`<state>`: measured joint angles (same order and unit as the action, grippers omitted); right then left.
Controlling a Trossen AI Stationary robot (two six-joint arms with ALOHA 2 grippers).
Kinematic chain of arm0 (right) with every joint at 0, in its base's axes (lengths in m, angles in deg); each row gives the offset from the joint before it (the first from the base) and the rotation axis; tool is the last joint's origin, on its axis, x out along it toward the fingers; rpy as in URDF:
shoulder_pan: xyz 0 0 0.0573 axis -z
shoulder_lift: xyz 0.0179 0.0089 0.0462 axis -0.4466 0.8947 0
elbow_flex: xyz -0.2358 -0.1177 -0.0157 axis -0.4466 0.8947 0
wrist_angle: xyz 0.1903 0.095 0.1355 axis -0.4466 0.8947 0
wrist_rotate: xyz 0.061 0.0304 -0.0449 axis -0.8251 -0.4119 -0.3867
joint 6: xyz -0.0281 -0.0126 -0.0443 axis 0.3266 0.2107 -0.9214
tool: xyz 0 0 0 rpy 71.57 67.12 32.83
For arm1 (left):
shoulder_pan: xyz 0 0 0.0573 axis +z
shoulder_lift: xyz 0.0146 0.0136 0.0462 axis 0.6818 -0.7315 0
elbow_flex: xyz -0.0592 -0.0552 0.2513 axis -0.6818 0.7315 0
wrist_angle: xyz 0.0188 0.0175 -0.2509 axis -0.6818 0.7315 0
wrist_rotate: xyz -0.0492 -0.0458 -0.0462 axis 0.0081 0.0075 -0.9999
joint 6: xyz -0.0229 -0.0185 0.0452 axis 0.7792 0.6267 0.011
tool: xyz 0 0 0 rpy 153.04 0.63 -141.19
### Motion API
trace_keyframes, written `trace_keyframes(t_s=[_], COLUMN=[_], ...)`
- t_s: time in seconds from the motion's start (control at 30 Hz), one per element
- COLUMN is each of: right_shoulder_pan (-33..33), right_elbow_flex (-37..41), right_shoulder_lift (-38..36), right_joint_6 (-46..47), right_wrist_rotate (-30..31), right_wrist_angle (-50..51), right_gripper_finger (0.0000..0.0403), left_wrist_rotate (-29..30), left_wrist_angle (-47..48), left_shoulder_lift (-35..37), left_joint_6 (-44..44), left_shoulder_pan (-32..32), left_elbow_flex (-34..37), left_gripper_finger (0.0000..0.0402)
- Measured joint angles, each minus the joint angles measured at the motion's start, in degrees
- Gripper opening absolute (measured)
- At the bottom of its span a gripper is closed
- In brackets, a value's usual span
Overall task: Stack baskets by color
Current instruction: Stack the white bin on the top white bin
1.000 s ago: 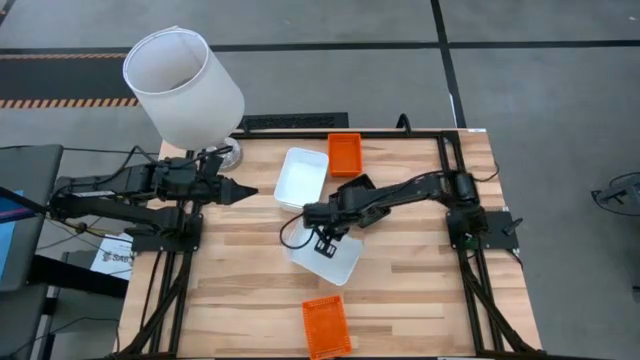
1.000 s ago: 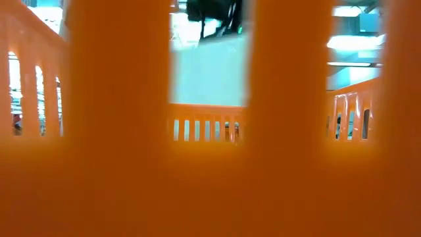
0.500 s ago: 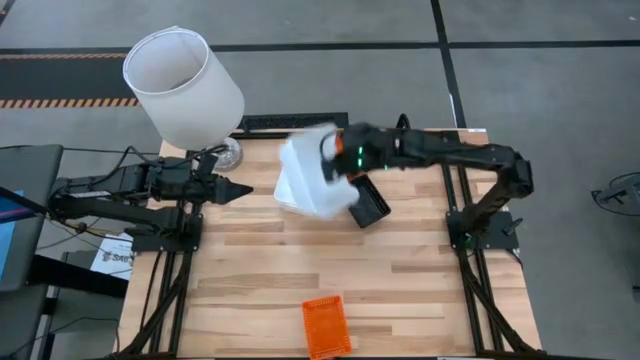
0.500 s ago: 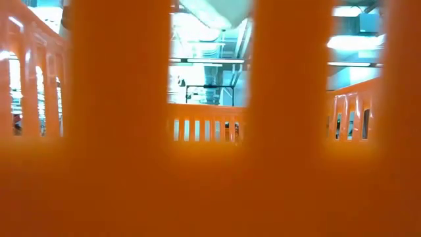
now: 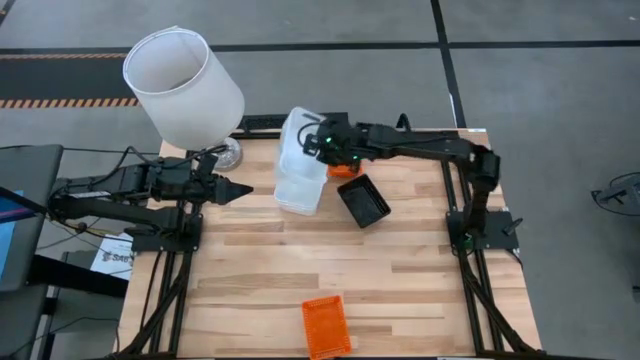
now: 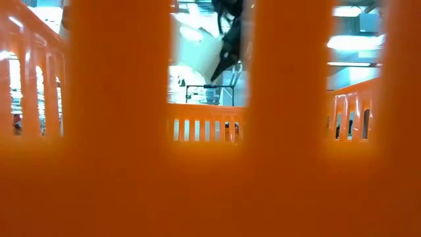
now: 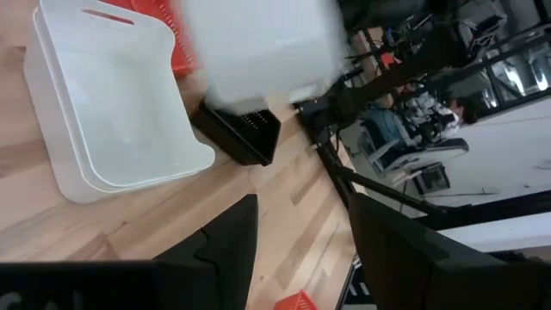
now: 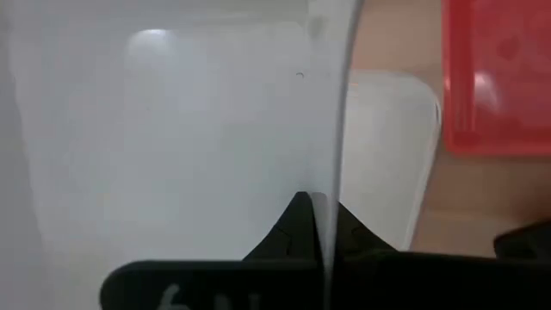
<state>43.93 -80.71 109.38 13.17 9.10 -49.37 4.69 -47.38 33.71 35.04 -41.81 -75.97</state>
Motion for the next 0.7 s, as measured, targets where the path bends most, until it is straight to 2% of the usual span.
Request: trace_keyframes(t_s=[0.3,0.57,0.7], right_shoulder_pan=[-2.96,-4.24,-3.74], right_elbow_flex=[0.02,0.04,0.02], right_shoulder_lift=[6.26,9.78,9.68], right_joint_6=[10.04,11.23,11.92], right_wrist_rotate=[1.4,2.37,5.09], right_wrist_angle=[-0.52,1.55,2.83], right_gripper_finger=[0.0001,0.0001,0.0001], left_wrist_rotate=[-0.02,-0.02,-0.02], left_wrist_angle=[0.0,0.02,-0.01], left_shoulder_lift=[-0.02,-0.02,-0.02], left_joint_6=[1.14,1.2,0.94], left_shoulder_pan=[0.0,0.0,0.0], left_elbow_flex=[0.0,0.0,0.0], left_gripper_finger=[0.0171,0.0171,0.0171])
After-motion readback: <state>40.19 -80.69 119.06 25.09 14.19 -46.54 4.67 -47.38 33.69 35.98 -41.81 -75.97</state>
